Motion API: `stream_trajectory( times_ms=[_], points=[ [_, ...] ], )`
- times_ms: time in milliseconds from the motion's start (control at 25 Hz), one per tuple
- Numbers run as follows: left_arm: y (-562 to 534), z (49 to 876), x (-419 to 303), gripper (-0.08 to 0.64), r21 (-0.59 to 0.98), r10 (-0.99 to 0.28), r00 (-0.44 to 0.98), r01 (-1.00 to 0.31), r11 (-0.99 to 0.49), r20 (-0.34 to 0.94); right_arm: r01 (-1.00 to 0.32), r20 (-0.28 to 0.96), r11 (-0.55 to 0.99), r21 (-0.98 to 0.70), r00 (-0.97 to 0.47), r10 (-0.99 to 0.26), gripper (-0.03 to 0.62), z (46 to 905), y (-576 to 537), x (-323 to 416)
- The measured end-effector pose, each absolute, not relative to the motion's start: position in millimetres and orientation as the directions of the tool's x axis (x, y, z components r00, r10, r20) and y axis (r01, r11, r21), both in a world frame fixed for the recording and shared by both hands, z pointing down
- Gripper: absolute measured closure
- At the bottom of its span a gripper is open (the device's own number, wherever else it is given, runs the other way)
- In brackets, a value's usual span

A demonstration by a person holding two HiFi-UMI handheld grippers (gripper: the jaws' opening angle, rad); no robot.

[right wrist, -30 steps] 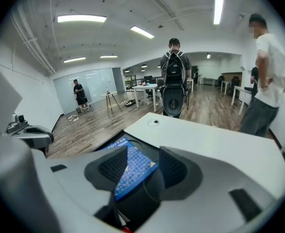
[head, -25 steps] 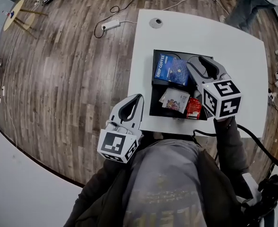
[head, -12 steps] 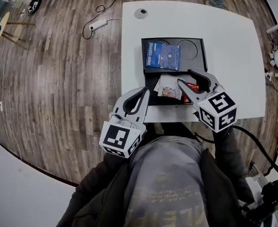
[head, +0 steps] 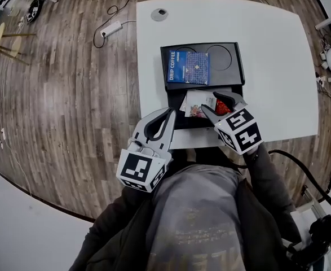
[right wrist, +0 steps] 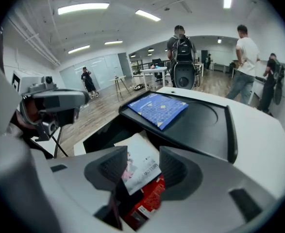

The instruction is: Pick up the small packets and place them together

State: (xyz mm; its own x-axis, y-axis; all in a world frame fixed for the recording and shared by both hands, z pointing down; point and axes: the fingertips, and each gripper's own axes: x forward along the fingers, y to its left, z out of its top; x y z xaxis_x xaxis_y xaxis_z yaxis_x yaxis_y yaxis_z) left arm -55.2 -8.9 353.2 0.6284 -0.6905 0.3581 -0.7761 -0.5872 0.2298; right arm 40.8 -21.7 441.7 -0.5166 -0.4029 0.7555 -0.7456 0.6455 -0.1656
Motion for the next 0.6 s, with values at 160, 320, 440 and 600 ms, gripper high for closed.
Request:
stream_trajectory(
  times_ms=[160, 320, 440, 600],
  points=[
    [-13, 357, -57, 0.560, 0.233, -0.689, 0.623, -0.780, -0.580, 0.370, -0.732, 0.807, 0.667, -0.140, -0.475, -0.351, 0.386, 465, -20, 34],
    [-16, 362, -59, 0.559, 0.240, -0.689, 0.616, -0.786, -0.570, 0.381, -0.731, 0.845, 0.668, -0.140, -0.439, -0.303, 0.357, 483, -18, 33],
    [-18, 365, -60, 0.558, 0.245, -0.689, 0.612, -0.790, -0.563, 0.388, -0.712, 0.856, 0.689, -0.136, -0.435, -0.281, 0.357, 490, -19, 32],
    [-23, 367, -62, 0.559, 0.251, -0.693, 0.606, -0.795, -0.553, 0.391, -0.681, 0.856, 0.724, -0.113, -0.436, -0.276, 0.351, 492, -17, 31]
  ],
)
